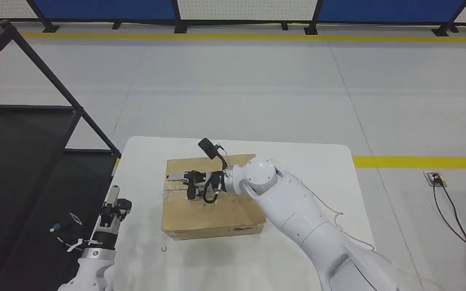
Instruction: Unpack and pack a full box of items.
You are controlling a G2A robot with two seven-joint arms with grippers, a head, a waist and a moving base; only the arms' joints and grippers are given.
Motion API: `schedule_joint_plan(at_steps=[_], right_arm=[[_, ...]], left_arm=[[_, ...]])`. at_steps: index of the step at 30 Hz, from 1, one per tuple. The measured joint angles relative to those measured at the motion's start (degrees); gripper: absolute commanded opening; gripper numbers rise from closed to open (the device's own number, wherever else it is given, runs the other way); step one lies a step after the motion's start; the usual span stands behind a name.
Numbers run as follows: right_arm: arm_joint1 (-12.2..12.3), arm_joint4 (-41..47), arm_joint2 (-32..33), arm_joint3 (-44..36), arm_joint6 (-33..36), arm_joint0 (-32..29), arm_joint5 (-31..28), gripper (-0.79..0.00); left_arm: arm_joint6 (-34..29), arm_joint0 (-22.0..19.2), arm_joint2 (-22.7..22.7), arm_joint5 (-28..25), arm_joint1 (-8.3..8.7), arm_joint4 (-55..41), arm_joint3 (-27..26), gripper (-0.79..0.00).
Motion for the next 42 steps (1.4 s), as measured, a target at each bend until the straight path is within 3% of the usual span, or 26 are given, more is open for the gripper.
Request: schedule_joint_plan(at_steps=[5, 11, 20, 24, 34, 38, 42], right_arm=[[0.7, -1.3, 1.0, 2.0, 3.3, 0.2, -2.7, 0.0], [2.6, -4.2, 2.9, 1.9, 1.8, -0.6, -4.1, 0.0], [8.3, -4.6, 10.2, -2.7, 1.8, -4.8, -7.4, 0.0], [11.3, -5.8, 14.2, -9.0, 2.6, -8.5, -6.6, 0.0], [19.2, -13.0, 28.5, -35.4, 1.2, -24.0, 4.3, 0.0], [21.1, -14.3, 33.6, -44.3, 1.4, -30.3, 7.4, 0.0], [22.1, -14.8, 36.7, -47.9, 0.1, -33.5, 10.1, 0.0]], left_arm=[[-1.0, -0.9, 0.2, 0.3, 0.1, 0.8, -0.3, 0.0], [-2.4, -2.1, 0.9, 0.7, 0.23, 1.9, -0.6, 0.0], [-3.7, -3.6, 2.4, 1.4, 0.31, 3.5, -1.1, 0.0], [-3.9, -4.3, 3.0, 1.9, 0.32, 4.1, -1.1, 0.0], [-3.6, -5.7, 4.7, 2.6, 0.28, 5.1, -0.8, 0.0], [-3.5, -6.3, 5.2, 3.0, 0.27, 5.3, -0.6, 0.0], [-3.4, -6.9, 5.8, 3.4, 0.25, 5.6, -0.7, 0.0]])
